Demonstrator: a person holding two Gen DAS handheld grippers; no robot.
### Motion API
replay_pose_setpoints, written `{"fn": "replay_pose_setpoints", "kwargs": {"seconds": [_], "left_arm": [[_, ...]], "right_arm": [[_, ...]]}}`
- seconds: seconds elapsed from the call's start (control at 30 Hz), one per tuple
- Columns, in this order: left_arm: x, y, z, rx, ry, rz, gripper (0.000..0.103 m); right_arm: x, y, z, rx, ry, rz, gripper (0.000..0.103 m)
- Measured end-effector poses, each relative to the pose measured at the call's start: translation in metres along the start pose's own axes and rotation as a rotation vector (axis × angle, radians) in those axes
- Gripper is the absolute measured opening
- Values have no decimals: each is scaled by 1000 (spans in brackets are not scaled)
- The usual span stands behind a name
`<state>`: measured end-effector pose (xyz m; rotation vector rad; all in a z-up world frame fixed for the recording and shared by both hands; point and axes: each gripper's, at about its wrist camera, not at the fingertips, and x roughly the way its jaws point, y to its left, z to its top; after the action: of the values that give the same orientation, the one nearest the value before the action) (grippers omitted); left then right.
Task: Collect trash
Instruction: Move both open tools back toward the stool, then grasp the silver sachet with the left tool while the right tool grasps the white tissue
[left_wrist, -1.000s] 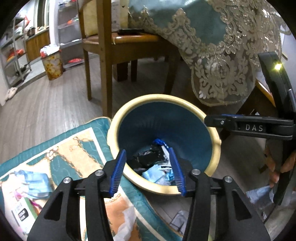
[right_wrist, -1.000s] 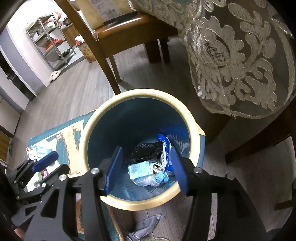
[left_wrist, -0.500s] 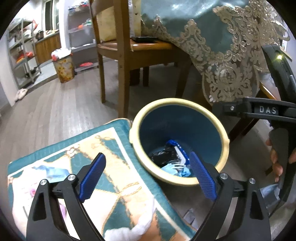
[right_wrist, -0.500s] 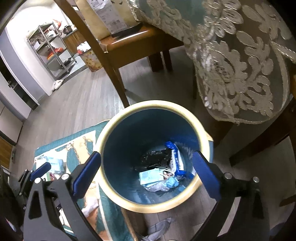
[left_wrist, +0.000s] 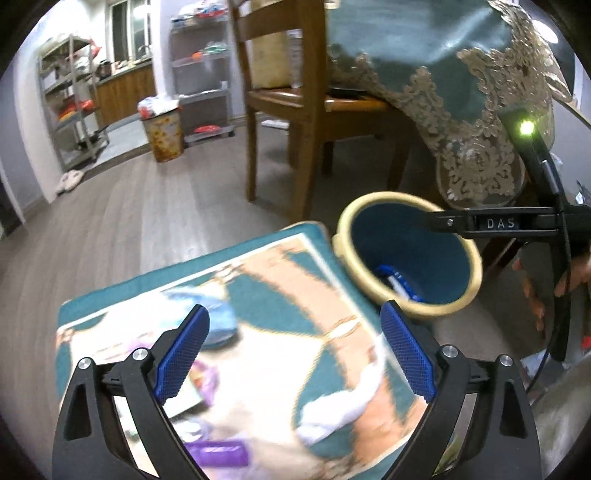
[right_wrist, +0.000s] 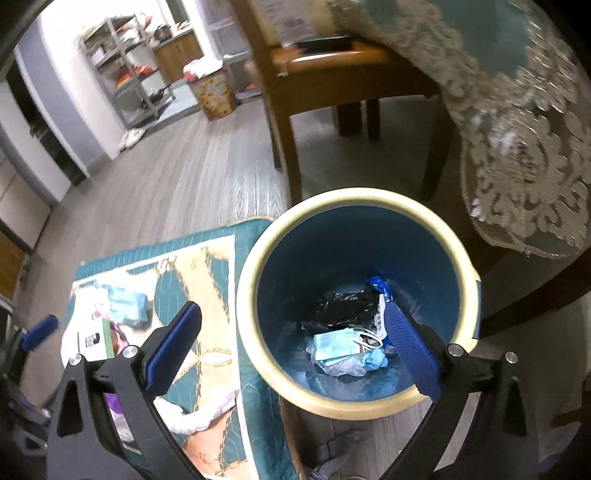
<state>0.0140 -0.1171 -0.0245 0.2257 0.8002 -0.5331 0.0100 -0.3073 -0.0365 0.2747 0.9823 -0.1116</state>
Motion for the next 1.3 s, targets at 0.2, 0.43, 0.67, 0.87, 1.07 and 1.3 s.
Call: {"fn": "replay_pose_setpoints", "kwargs": {"seconds": [0.2, 0.43, 0.67, 0.87, 1.07, 1.3], "left_arm": [[-26, 51, -27, -54, 6, 59, 94], [-39, 105, -65, -176, 75, 87, 94], [-35, 130, -103, -171, 167, 125, 94], [-35, 149, -138, -190, 243, 150, 94], [-33, 152, -170, -224, 331, 115, 91], [-9, 151, -190, -226, 497, 124, 61]], "right_arm": [[7, 29, -12, -24, 29, 26, 97], [15, 63, -41, 35, 80, 71, 97], [36, 92, -71, -30, 162, 47, 97], [43, 106, -79, -100, 179, 51, 97], [43, 106, -80, -121, 184, 63, 97], [46, 102, -81, -101, 205, 68, 97]]}}
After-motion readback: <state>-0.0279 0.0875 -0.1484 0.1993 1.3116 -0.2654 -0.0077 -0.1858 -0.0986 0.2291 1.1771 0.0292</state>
